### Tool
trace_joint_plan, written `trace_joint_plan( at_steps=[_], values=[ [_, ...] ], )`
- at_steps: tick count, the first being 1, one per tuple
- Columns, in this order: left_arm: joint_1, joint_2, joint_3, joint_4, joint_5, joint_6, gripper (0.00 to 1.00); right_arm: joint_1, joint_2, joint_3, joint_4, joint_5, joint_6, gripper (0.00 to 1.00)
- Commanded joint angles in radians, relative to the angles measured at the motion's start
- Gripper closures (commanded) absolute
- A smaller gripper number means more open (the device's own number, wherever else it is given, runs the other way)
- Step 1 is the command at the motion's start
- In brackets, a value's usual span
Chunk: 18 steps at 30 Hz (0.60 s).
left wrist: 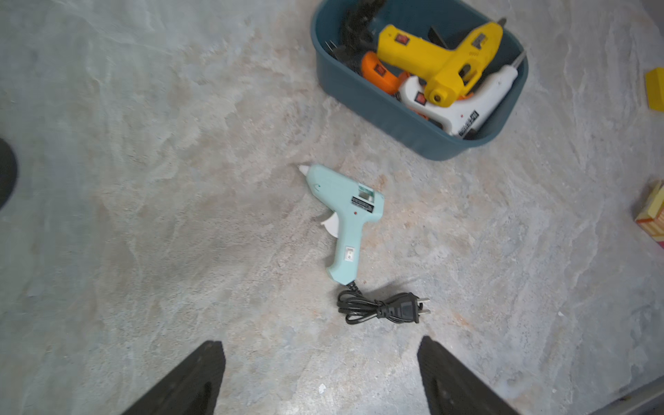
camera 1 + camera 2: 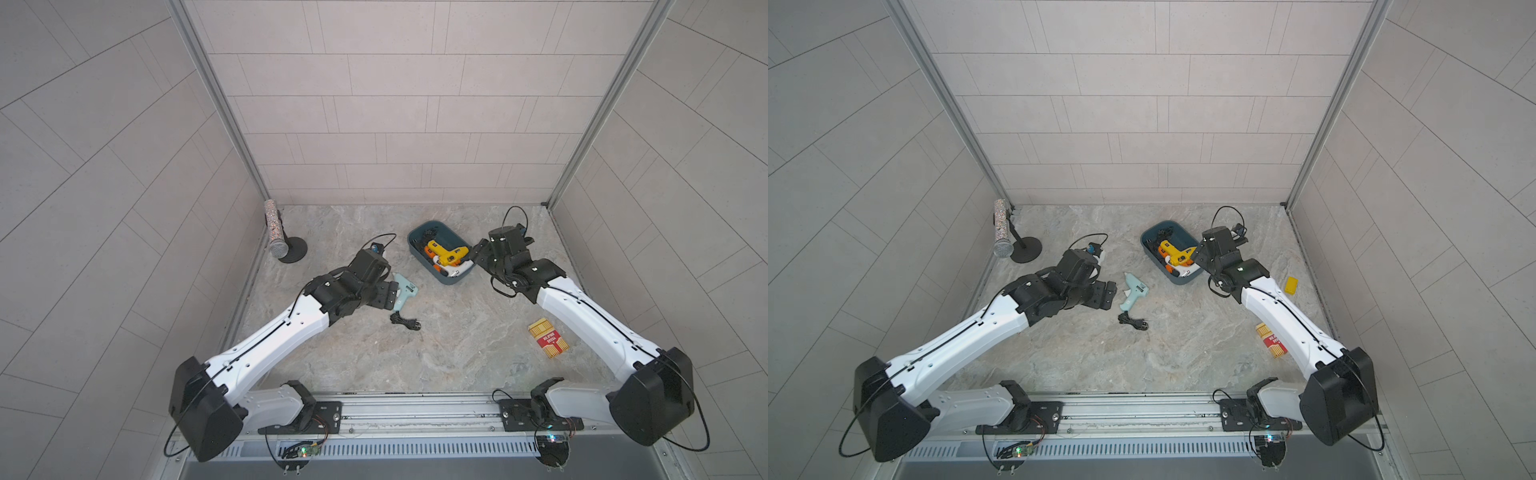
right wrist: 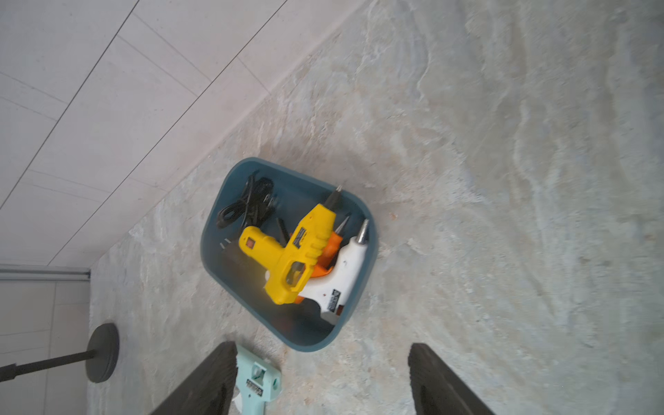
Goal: Put the hot melt glue gun into the storage box
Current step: Pick up the hot melt adhesive gun from the center of the board.
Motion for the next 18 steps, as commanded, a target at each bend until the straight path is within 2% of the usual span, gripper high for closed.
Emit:
trace_joint_plan(
  at_steps=[1, 7, 18],
  values=[
    [-0.036, 0.052, -0.010, -0.021, 0.045, -0.047, 0.08, -0.053, -0.035, -0.023, -0.061, -0.008, -0.084, 0.21],
    [-0.061, 0.229, 0.040, -0.060, 0.102, -0.047, 0.08, -0.112, -0.040, -0.043, -0.069, -0.062, -0.130, 0.21],
    [-0.072, 0.478, 0.153, -0.072, -0.001, 0.025, 0.12, -0.137, -0.059, -0.080, -0.070, -0.084, -0.171, 0.21]
  ],
)
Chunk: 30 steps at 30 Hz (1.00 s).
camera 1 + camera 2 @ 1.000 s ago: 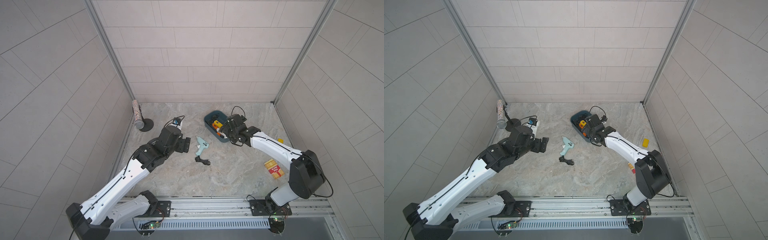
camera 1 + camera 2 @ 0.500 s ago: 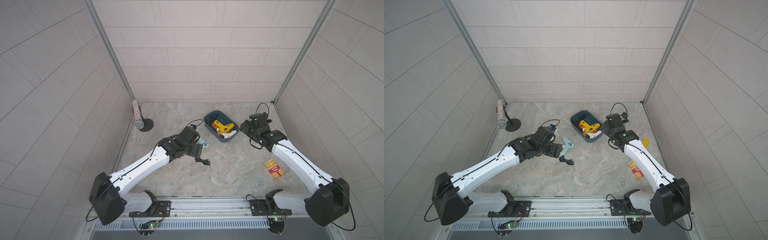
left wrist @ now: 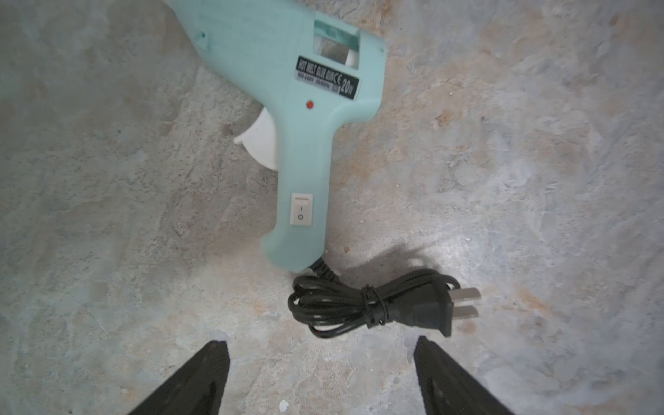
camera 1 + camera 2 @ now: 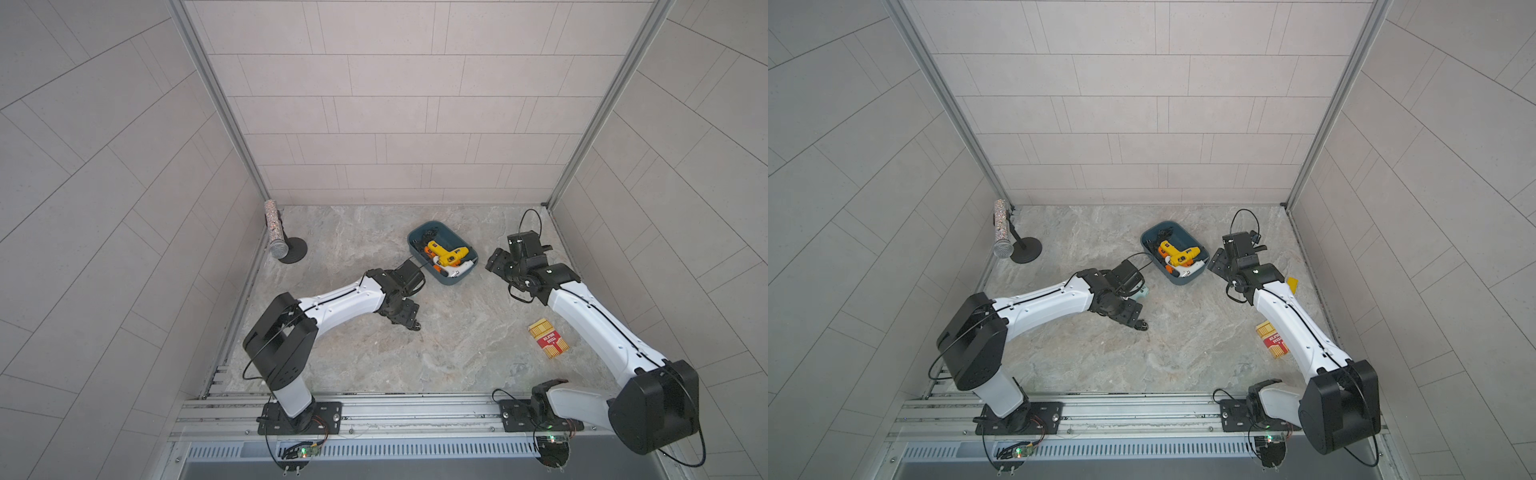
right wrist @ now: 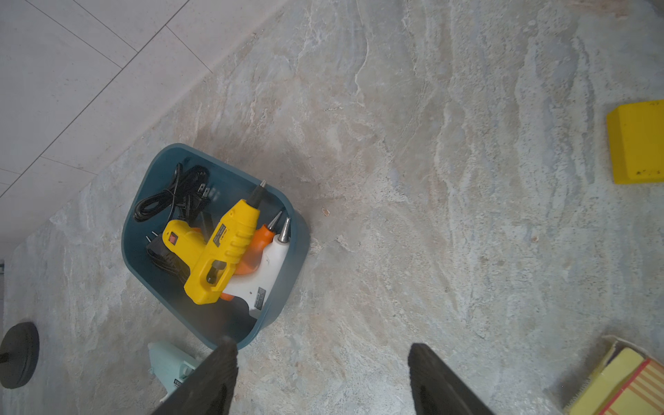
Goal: Put the hot melt glue gun into the storage box
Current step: Pick up the hot melt adhesive gun from the center of the board.
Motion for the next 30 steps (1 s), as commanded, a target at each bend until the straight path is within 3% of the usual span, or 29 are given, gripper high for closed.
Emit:
trace_joint_plan(
  at_steps=[1, 13, 30],
  values=[
    [-0.006, 0.045, 0.051, -0.023, -0.050, 0.042, 0.13, -0.013, -0.031, -0.018, -0.015, -0.004, -0.028, 0.21],
    [0.007, 0.228, 0.188, -0.056, -0.116, 0.196, 0.23, -0.031, -0.049, -0.041, -0.016, -0.016, -0.066, 0.21],
    [0.093, 0.250, 0.182, -0.055, 0.001, 0.254, 0.49, -0.032, -0.078, -0.040, -0.033, -0.030, -0.092, 0.22]
  ],
)
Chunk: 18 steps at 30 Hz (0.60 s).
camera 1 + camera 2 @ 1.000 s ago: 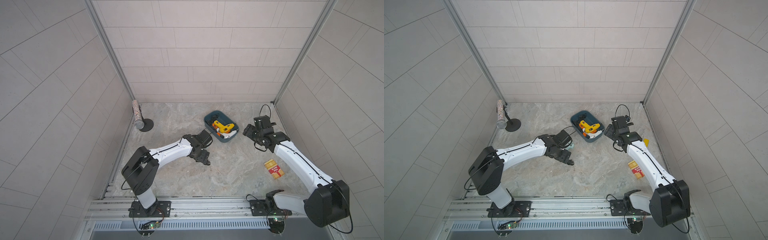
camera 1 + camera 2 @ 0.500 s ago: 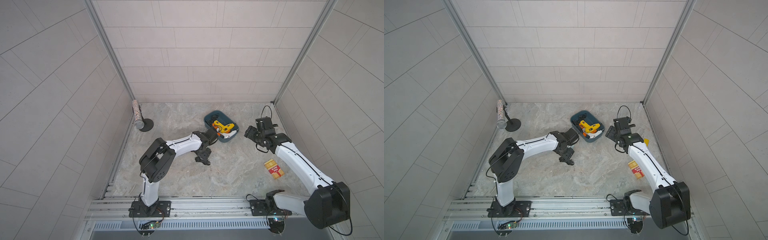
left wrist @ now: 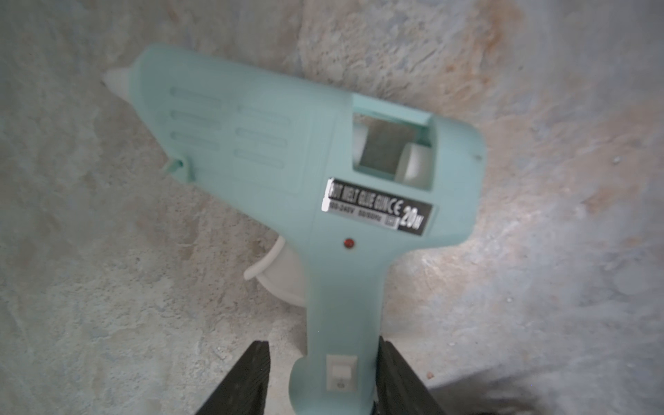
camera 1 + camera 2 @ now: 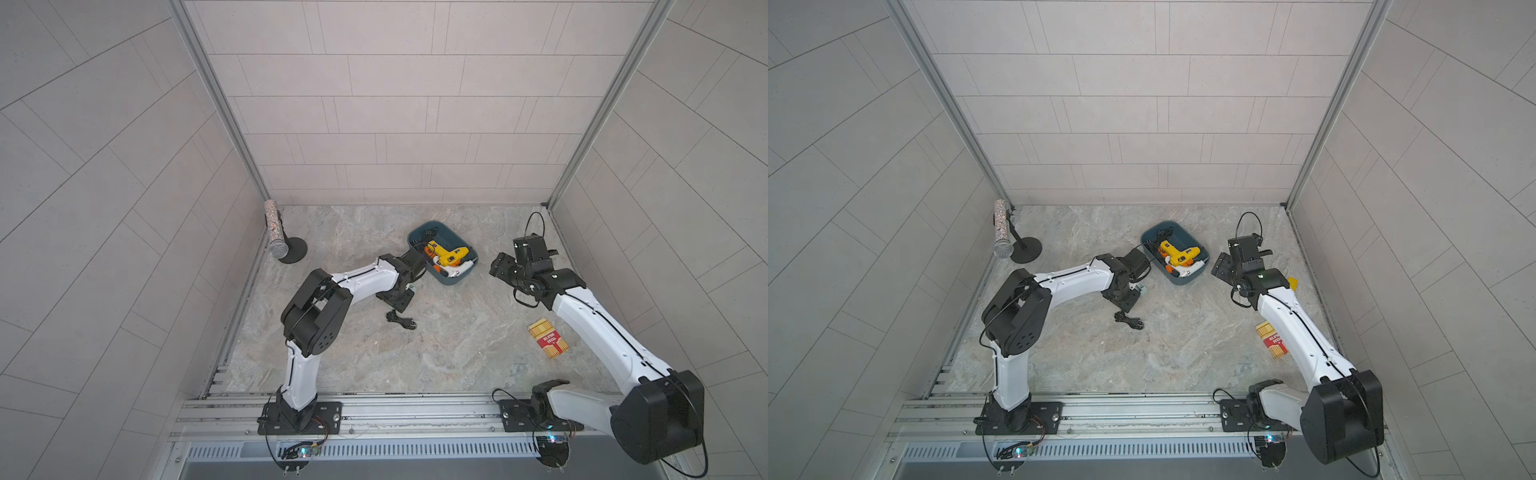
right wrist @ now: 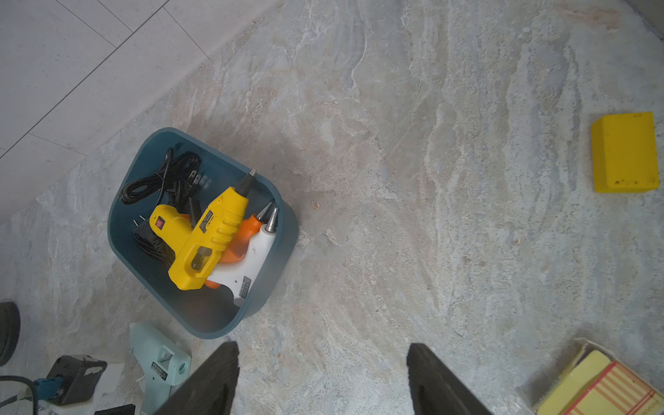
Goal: Put the hot melt glue gun into the storage box
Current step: Pick up the hot melt adhesive gun from the center of the board.
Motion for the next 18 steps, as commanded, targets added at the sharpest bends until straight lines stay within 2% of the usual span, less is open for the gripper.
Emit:
trace_joint_plan(
  at_steps=[1, 10, 14, 18],
  values=[
    [0.000, -0.025, -0.023, -0.009, 0.050, 0.021, 0.51, -0.005, -0.033, 0.000, -0.030, -0.003, -0.019, 0.22],
    [0.004, -0.066, -0.057, -0.005, 0.126, 0.022, 0.66, -0.004, -0.037, 0.010, -0.032, -0.040, -0.030, 0.24],
    [0.005, -0.171, -0.067, -0.034, 0.118, 0.012, 0.76, -0.002, -0.036, 0.017, -0.017, -0.090, -0.055, 0.24],
    [0.004, -0.331, -0.055, -0.097, 0.132, 0.050, 0.78, 0.014, -0.017, 0.027, 0.054, -0.239, -0.096, 0.25]
  ],
)
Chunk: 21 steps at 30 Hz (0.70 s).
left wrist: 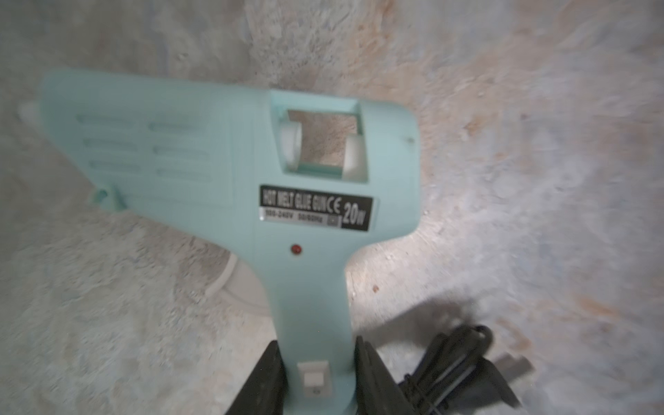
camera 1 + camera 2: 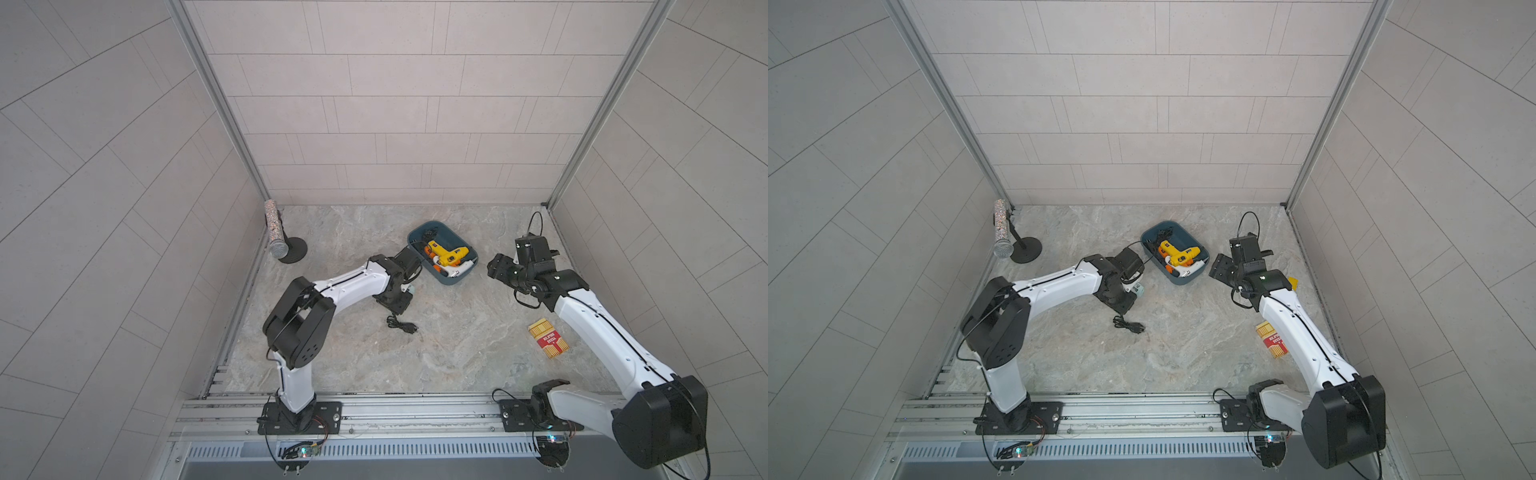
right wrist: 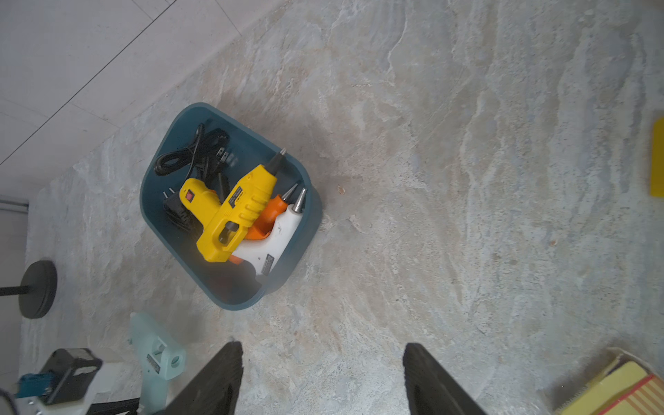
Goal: Put the hot melt glue gun into the storage box
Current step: Pick up the hot melt adhesive gun from the center of the board, then place the hot melt adhesive gun in the storage box.
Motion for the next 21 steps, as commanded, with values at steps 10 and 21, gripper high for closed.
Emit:
trace_joint_plan(
  at_steps=[10, 21],
  values=[
    [0.004, -0.347, 0.054, -0.212, 0.167, 0.163, 0.78, 0.100, 0.164, 0.085, 0.286, -0.594, 0.075, 0.27],
    [0.004, -0.373, 0.049, -0.283, 0.198, 0.203, 0.76, 0.233, 0.332, 0.260, 0.179, -0.768, 0.059, 0.24]
  ],
)
